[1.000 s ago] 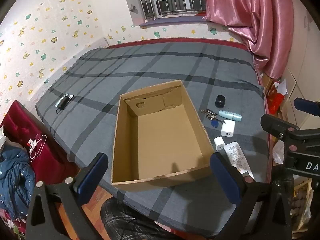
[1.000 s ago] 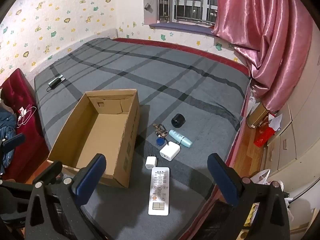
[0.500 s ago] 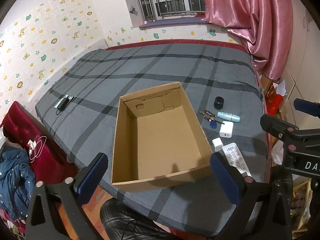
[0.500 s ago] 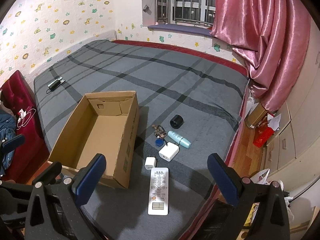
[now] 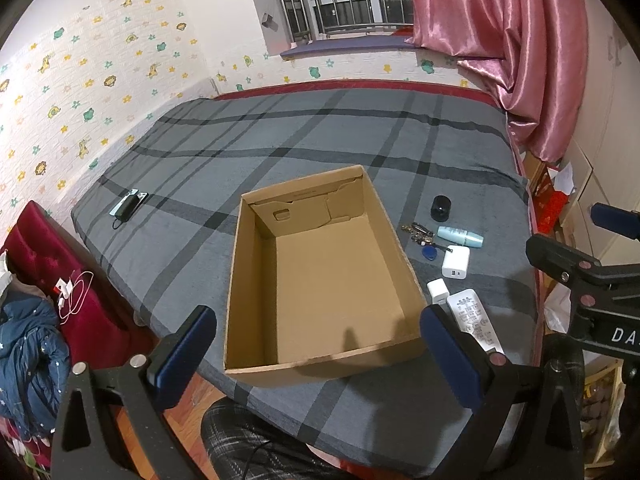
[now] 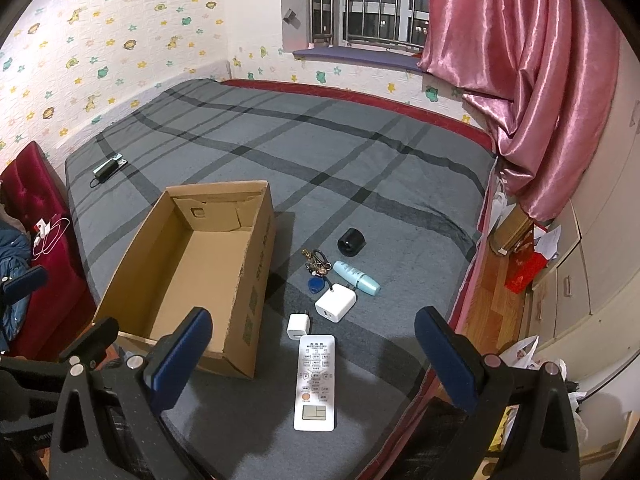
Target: Organize rigid objects
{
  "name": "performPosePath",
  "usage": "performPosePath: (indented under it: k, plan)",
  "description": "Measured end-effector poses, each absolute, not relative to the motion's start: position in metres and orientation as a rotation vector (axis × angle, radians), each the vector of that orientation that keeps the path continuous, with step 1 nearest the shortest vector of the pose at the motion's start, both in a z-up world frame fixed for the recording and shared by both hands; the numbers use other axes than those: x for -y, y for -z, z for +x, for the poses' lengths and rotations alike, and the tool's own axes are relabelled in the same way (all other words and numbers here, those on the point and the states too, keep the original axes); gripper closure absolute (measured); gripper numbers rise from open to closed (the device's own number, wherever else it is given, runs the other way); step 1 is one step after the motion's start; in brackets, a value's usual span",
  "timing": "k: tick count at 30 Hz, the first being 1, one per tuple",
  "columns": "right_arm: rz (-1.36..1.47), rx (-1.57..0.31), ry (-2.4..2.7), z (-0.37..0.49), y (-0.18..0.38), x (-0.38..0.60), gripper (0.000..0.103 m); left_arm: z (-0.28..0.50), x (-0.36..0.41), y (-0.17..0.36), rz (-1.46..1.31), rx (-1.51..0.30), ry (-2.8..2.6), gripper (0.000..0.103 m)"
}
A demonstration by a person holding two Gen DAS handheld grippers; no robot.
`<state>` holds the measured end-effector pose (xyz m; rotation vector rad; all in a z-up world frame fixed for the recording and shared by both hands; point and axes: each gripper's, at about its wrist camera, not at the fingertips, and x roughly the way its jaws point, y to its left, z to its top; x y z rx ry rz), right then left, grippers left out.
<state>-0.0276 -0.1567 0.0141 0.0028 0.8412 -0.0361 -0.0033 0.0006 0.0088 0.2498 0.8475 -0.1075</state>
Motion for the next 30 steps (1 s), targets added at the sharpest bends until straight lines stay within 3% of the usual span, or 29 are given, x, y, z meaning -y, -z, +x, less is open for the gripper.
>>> performPosePath:
  k: [30]
  plan:
    - [-0.002,-0.84,0.062,-0.016,-0.005,0.161,0.0,0.017,-0.01,-0.003,0.254,-0.842,0.111,0.0]
